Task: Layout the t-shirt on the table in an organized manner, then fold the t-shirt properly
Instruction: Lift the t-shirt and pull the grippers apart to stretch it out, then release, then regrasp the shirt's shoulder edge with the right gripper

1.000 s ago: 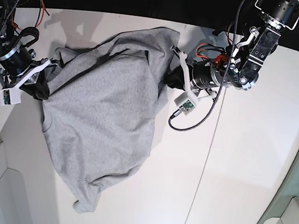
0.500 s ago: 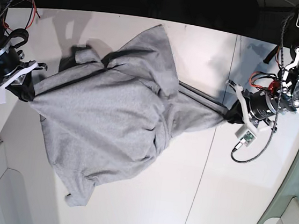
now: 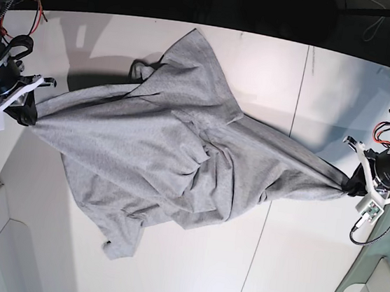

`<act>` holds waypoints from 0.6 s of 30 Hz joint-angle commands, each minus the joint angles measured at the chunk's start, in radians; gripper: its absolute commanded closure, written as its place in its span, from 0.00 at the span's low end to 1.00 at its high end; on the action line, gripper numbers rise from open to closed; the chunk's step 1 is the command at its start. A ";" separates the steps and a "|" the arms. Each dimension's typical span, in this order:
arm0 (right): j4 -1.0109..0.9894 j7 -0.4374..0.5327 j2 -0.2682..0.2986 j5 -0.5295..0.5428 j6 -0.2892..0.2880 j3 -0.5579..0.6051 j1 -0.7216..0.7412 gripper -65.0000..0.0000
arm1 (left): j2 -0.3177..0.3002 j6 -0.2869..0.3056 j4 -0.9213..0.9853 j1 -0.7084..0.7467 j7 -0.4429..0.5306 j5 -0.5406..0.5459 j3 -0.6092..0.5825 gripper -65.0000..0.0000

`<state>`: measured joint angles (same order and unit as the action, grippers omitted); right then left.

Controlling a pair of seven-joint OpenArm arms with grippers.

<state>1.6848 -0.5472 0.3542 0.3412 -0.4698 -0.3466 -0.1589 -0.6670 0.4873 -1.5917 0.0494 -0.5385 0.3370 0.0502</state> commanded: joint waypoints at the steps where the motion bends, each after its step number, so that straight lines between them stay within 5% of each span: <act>1: 0.013 0.015 0.017 0.002 0.016 -0.011 -0.005 1.00 | -0.024 -0.010 -0.017 -0.016 0.018 0.003 0.018 1.00; 5: 0.013 0.016 0.017 -0.027 0.064 -0.027 -0.039 1.00 | -0.034 -0.092 -0.017 -0.016 0.018 0.003 0.019 1.00; 8: 0.012 0.015 0.016 -0.019 0.066 -0.041 -0.053 1.00 | -0.032 -0.091 -0.015 -0.013 0.018 0.003 0.019 1.00; 11: 0.012 0.015 0.013 -0.014 0.066 -0.041 -0.056 1.00 | -0.023 -0.091 -0.013 -0.013 0.018 0.003 0.018 0.80; 15: 0.012 -0.013 0.014 0.059 0.066 -0.040 -0.055 0.61 | -0.009 -0.091 -0.013 -0.013 0.003 0.004 0.018 0.58; 18: 0.012 -0.082 0.014 0.114 0.066 -0.040 -0.055 0.57 | -0.010 -0.106 -0.013 -0.014 -0.071 0.040 0.018 0.58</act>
<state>1.6829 -0.6537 0.3519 0.4454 -0.4034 -0.3786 -0.2214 -0.6567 0.3920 -1.5909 0.0521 -0.6300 0.3756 0.0566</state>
